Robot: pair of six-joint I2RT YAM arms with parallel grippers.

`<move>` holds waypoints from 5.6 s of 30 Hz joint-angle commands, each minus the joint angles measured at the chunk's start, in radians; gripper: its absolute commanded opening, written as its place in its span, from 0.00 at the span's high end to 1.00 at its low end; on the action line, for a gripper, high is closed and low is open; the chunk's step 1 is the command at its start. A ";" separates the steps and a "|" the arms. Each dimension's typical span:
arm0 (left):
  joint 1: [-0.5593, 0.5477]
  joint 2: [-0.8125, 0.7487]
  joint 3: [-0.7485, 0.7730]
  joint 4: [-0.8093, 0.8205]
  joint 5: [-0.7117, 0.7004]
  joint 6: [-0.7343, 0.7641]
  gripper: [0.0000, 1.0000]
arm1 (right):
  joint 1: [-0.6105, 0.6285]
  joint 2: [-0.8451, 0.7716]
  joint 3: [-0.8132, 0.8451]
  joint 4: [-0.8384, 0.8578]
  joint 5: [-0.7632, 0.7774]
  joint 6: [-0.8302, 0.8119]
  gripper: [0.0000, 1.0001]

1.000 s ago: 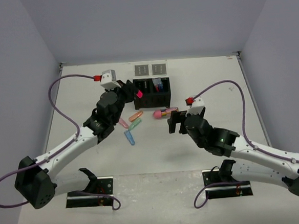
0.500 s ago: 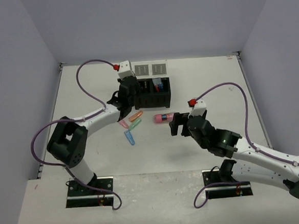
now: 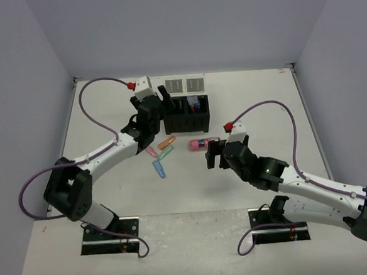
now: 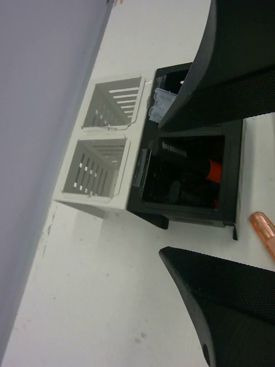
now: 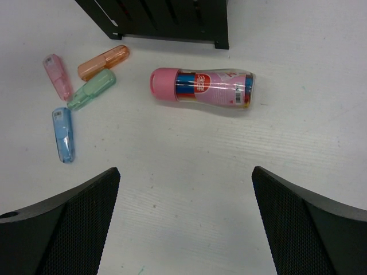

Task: Sort the stationery into containers
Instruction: Place the pen in the storage box, then pick up the stationery from the center of the board, then place the stationery in the storage box, then pick up the stationery from the center of the board.

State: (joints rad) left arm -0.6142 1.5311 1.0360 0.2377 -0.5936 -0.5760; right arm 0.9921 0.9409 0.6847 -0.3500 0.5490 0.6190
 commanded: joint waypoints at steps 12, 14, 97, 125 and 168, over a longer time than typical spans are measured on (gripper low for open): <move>0.053 -0.019 0.102 -1.128 -0.012 -0.856 0.11 | -0.013 0.032 0.067 0.001 0.004 -0.018 0.01; 0.079 0.063 0.095 -1.086 0.061 -0.823 0.14 | -0.013 0.025 0.062 0.000 0.006 -0.015 0.01; 0.212 0.548 0.396 0.452 0.527 0.123 0.76 | -0.027 -0.060 -0.008 0.063 -0.060 -0.081 0.01; 0.017 -0.371 -0.067 -0.822 0.087 -0.615 0.14 | -0.047 -0.134 -0.042 0.048 0.072 0.017 0.01; -0.116 0.087 -0.178 -0.897 0.206 -0.544 1.00 | -0.049 -0.159 -0.076 -0.005 0.068 0.073 0.01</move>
State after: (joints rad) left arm -0.7276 1.6112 0.8886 -0.6407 -0.3598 -1.1072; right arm 0.9459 0.7956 0.6169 -0.3782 0.6110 0.6811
